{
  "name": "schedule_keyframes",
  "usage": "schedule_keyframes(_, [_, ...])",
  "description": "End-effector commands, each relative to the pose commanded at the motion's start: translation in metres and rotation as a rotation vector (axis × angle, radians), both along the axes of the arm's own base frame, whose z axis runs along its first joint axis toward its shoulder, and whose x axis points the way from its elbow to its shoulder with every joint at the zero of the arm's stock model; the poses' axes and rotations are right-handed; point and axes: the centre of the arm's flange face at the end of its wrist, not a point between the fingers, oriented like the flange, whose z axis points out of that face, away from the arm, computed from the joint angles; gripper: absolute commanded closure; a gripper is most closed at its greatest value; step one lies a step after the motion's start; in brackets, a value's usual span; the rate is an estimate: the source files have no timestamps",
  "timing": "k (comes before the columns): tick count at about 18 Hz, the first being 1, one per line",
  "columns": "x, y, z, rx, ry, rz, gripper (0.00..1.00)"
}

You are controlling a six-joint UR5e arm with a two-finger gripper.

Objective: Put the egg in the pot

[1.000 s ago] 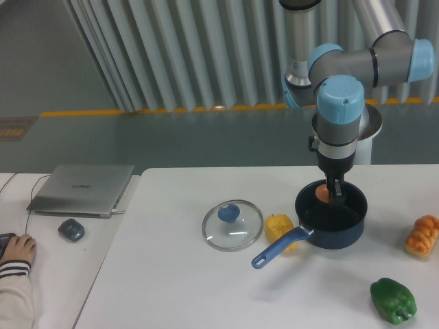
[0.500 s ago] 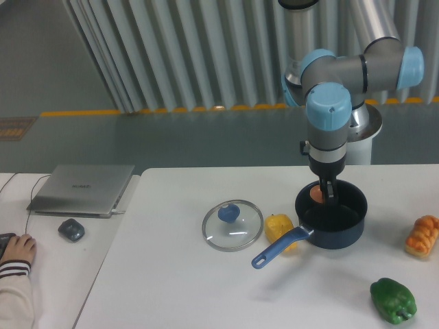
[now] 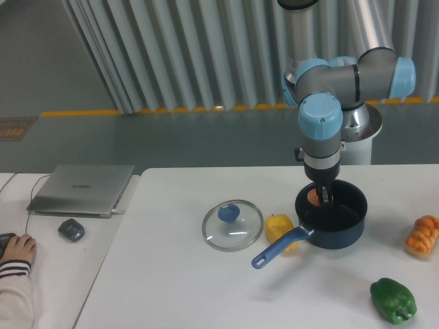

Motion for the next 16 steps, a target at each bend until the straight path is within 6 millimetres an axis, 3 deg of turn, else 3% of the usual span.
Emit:
schedule_keyframes(4, [0.01,0.007,-0.008,-0.02,0.002,-0.026,0.74])
schedule_keyframes(16, [0.013,0.007,-0.039,-0.034,0.004,-0.04,0.74])
